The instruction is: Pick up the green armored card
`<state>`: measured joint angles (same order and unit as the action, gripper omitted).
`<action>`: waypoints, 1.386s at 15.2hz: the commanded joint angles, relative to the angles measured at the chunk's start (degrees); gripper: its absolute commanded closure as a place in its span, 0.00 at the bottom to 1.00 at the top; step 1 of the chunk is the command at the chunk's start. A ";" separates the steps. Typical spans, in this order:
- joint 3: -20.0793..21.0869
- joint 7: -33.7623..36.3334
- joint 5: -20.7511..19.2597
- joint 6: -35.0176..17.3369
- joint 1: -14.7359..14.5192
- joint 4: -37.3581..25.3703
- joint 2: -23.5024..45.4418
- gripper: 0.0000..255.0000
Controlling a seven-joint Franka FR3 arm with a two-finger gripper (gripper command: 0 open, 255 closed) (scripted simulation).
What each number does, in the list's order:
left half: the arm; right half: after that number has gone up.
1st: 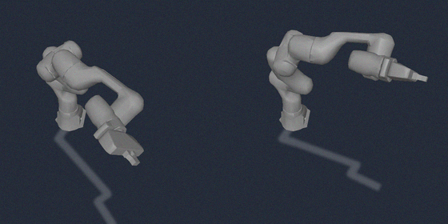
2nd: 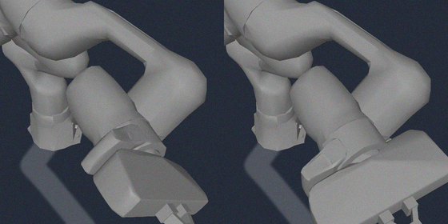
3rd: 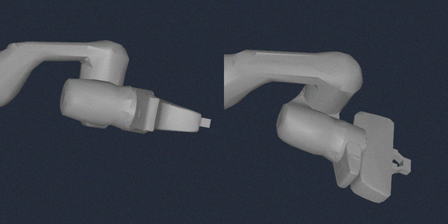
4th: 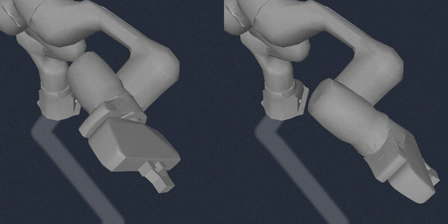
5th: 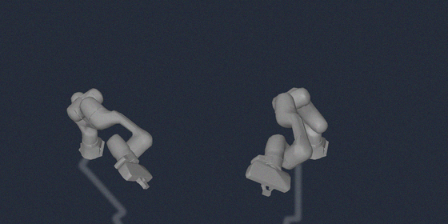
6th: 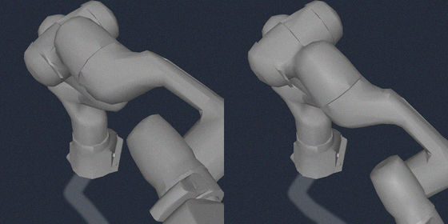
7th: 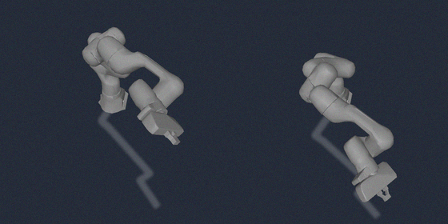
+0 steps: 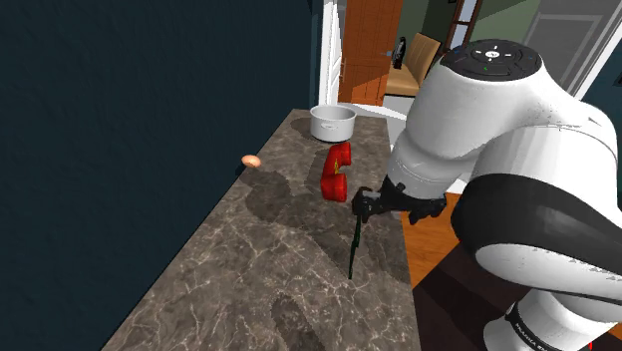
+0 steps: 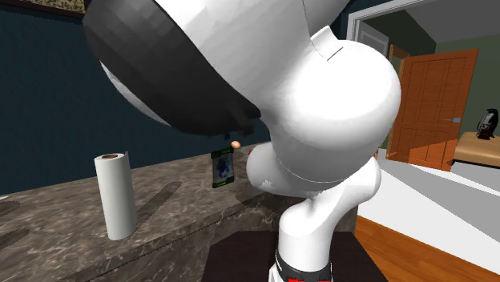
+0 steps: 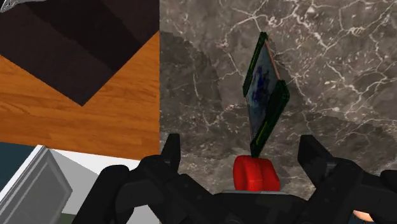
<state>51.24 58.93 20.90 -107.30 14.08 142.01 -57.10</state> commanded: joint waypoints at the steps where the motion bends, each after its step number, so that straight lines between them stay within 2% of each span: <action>1: 5.90 6.44 0.60 -1.85 4.29 -2.61 1.10 0.00; 3: 11.78 12.34 0.75 -3.03 9.59 -6.14 2.02 0.00; 11: 16.12 13.48 3.28 -7.90 10.05 -2.48 2.27 0.00; 13: 16.12 13.48 3.28 -7.90 10.05 -2.48 2.27 0.00; 14: 16.16 13.53 3.30 -7.86 10.01 -2.50 2.25 1.00; 21: 16.10 13.51 3.29 -7.82 9.98 -2.49 2.23 1.00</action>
<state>67.33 72.44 24.18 -115.10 24.06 139.51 -54.87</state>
